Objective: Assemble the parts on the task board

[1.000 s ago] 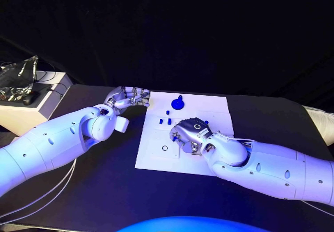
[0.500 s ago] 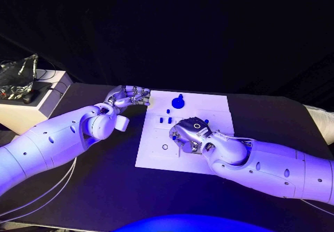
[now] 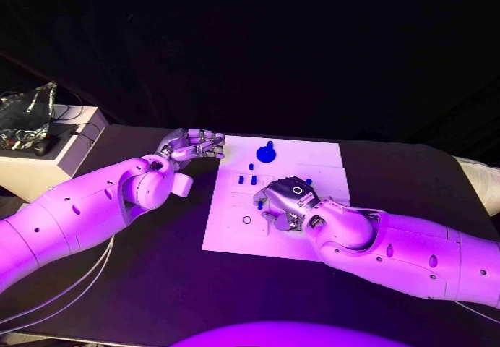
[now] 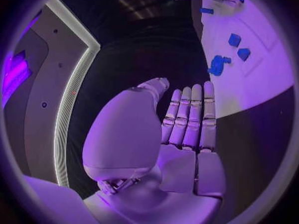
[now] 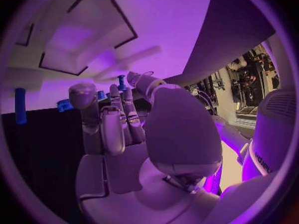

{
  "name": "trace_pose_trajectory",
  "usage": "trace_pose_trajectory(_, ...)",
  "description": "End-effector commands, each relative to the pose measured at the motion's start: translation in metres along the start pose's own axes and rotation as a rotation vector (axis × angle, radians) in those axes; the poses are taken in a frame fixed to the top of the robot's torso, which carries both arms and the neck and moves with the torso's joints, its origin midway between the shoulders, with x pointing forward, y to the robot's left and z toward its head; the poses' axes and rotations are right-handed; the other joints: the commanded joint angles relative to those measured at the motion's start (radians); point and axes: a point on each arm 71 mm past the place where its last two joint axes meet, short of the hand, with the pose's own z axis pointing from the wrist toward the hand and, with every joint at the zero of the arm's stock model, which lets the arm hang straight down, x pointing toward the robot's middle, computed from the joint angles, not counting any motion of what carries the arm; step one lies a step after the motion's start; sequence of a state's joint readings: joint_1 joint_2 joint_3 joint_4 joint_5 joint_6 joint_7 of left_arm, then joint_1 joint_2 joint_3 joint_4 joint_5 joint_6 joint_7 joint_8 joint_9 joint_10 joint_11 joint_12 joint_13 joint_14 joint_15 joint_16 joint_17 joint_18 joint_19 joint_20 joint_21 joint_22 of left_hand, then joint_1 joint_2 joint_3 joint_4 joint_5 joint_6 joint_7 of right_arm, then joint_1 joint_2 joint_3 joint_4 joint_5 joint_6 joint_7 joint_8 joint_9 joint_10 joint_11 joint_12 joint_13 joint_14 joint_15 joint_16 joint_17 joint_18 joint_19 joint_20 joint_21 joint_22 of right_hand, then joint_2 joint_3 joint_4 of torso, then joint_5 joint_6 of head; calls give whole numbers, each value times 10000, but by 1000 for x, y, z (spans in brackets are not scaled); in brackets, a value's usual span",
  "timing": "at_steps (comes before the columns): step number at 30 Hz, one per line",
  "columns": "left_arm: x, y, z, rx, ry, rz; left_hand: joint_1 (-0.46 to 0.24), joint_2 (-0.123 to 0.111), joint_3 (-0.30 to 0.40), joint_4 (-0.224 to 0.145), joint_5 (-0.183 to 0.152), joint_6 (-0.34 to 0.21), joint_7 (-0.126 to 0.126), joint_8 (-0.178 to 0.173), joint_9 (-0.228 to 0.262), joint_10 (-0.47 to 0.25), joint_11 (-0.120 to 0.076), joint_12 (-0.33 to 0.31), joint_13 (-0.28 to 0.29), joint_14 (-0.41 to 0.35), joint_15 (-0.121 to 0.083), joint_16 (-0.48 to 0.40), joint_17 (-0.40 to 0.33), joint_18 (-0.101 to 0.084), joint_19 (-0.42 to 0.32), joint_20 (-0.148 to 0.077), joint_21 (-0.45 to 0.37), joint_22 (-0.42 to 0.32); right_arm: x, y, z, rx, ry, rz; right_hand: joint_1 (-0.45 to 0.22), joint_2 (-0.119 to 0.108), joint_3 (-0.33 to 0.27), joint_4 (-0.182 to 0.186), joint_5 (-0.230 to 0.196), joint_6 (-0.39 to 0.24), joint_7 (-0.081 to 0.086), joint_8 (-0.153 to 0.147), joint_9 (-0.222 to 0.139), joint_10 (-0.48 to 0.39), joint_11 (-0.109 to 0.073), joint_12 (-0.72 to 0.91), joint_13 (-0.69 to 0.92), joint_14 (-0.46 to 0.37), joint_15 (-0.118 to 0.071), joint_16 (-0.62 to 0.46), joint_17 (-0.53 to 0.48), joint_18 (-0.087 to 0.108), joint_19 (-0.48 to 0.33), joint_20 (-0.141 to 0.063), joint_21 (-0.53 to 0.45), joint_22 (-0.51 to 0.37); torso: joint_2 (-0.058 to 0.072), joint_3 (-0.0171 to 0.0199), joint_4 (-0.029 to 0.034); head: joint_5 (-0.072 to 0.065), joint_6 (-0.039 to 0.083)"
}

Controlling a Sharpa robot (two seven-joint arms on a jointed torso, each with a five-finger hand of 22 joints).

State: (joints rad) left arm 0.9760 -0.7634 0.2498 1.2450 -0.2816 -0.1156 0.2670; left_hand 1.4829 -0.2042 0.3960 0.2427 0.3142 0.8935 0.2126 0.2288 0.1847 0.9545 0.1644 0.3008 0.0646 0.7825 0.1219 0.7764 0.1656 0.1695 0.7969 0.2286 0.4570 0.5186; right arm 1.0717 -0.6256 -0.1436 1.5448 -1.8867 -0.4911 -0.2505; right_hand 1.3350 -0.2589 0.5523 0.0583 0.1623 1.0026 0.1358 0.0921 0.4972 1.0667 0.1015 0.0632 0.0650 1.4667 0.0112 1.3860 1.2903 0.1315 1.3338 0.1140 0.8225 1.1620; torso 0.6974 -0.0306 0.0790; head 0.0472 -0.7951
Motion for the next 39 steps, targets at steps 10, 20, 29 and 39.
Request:
trace_pose_trajectory(10, 1, 0, 0, 48, 131, -70, -71, -42, -4, -52, -62, -35, 70, 39, -12, -69, 62, -66, 15, -29, 81, -49, 22, 70, -9, 47, -60, -26, -17, -8, -11, 451, -1597, 1150, 439, 125, -1032, 327, 22, -329, -96, -256, -264, -382, 62, 247, 21, 383, 92, -152, -339, 101, -134, 28, -570, -308, -7, 2, 4, -67, 81)
trace_pose_trajectory(20, 0, 1, 0, 34, 111, -70, -60, -33, 1, -62, -60, -29, 66, 48, -11, -72, 61, -69, 17, -34, 82, -55, 25, 71, -8, 49, -72, -33, -25, -19, -17, 956, -1389, 2130, 725, 217, -894, 505, 195, -222, 39, -156, -368, 124, -56, 633, 37, 390, -7, -90, -357, 42, 75, -51, -236, -108, 1, 1, -3, -94, 95)
trace_pose_trajectory(29, 0, 2, 0, 22, 100, -66, -60, -33, 1, -62, -60, -29, 66, 48, -11, -72, 61, -69, 17, -34, 82, -55, 25, 71, -8, 49, -72, -33, -25, -20, -17, 1069, -1337, 2271, 972, 205, 110, 436, 178, 370, 84, 95, -326, 1009, -203, 817, 38, 488, -143, 207, -51, -90, 379, -190, 571, 416, 6, -12, 20, -108, 88)
trace_pose_trajectory(39, -1, 1, -1, 21, 78, -55, -50, -22, 7, -73, -60, -25, 65, 56, -10, -72, 60, -72, 20, -37, 83, -60, 29, 72, -6, 51, -84, -40, -21, -22, -16, 1118, -834, 1941, 909, 52, 458, 276, 167, 543, 112, 175, -285, 1301, -209, 669, 35, 492, -148, 283, -18, -117, 396, -217, 739, 596, -1, -18, 18, -92, 54)
